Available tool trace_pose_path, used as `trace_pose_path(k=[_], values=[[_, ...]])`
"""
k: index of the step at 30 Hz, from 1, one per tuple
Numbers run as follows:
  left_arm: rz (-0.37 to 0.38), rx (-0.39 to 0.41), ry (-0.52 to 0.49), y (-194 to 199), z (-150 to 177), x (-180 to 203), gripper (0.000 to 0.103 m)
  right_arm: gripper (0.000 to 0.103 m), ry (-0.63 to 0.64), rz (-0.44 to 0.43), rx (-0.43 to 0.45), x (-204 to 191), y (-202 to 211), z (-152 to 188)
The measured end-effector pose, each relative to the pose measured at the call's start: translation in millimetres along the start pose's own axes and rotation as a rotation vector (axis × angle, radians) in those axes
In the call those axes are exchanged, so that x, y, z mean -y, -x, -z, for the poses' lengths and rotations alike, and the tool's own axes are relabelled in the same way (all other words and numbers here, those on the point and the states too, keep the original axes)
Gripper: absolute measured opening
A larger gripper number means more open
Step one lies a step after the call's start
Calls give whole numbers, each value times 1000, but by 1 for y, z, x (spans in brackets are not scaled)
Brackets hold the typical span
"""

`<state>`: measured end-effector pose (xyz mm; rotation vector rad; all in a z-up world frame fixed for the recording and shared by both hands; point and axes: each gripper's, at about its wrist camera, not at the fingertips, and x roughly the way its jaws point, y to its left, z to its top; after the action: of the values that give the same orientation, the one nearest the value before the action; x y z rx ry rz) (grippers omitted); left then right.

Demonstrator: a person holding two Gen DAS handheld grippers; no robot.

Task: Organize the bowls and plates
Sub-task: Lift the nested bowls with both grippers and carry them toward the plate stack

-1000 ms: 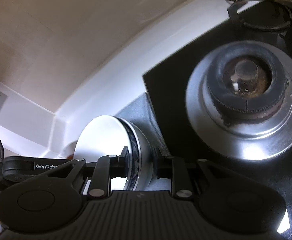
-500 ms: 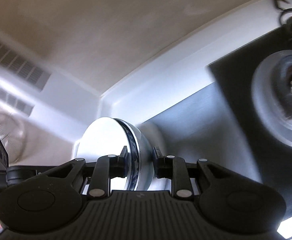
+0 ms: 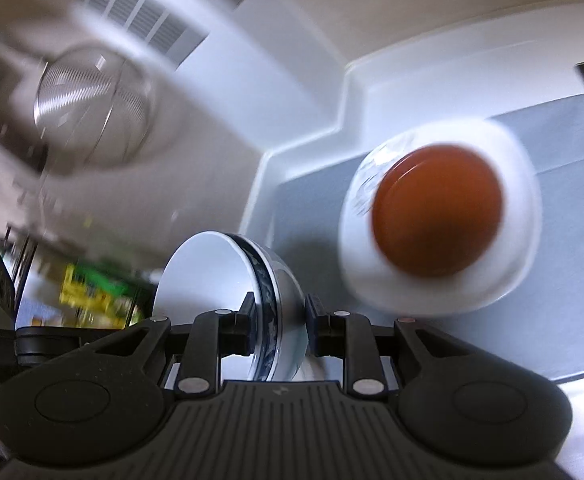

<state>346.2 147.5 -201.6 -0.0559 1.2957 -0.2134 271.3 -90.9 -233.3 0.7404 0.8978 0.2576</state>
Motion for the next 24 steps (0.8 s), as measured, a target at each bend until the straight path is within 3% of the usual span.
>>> trace_pose_path(k=[9, 24], values=[[-29, -92, 92, -17, 18, -65, 24, 27, 95, 22, -138, -36, -42, 35], [27, -192, 89, -62, 26, -89, 24, 26, 112, 147, -230, -25, -83, 60]])
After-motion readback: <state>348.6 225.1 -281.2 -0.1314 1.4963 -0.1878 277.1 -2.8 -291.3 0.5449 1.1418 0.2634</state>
